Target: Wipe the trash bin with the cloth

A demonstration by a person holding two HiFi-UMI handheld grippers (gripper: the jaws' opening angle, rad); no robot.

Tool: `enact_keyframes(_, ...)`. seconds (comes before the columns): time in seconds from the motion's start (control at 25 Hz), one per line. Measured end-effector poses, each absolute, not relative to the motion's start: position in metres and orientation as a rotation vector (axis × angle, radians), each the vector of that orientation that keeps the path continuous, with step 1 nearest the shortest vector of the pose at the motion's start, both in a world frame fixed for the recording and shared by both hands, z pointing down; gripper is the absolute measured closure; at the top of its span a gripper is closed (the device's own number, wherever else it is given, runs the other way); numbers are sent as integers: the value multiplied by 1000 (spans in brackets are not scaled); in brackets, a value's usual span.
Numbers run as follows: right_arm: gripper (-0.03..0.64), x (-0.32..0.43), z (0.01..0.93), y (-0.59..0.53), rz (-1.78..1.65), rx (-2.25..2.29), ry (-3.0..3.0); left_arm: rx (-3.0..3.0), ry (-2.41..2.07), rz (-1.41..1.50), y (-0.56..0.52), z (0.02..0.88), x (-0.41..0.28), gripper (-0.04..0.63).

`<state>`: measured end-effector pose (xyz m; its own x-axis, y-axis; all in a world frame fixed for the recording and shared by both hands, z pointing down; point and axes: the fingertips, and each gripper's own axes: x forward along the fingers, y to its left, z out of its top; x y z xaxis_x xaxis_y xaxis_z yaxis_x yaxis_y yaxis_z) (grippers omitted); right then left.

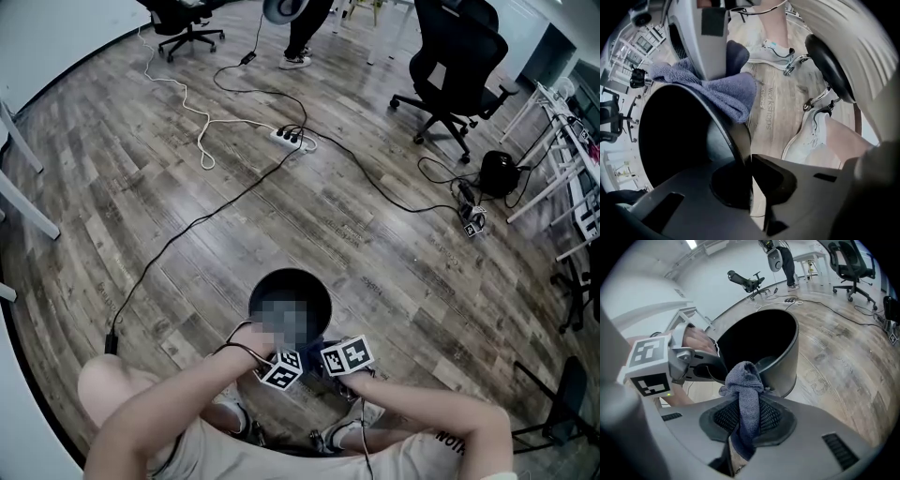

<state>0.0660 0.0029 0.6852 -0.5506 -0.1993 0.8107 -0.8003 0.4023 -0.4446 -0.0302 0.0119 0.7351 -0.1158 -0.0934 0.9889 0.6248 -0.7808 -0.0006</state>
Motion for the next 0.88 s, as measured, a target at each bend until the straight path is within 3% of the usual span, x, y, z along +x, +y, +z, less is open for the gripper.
enact_keyframes(0.4, 540, 81, 781, -1, 1169, 921, -1892, -1724, -558, -1947, 19, 735, -21, 572)
enact_keyframes(0.88, 540, 102, 885, -7, 1520, 1144, -1791, -1842, -383, -2031, 25, 734, 3, 572)
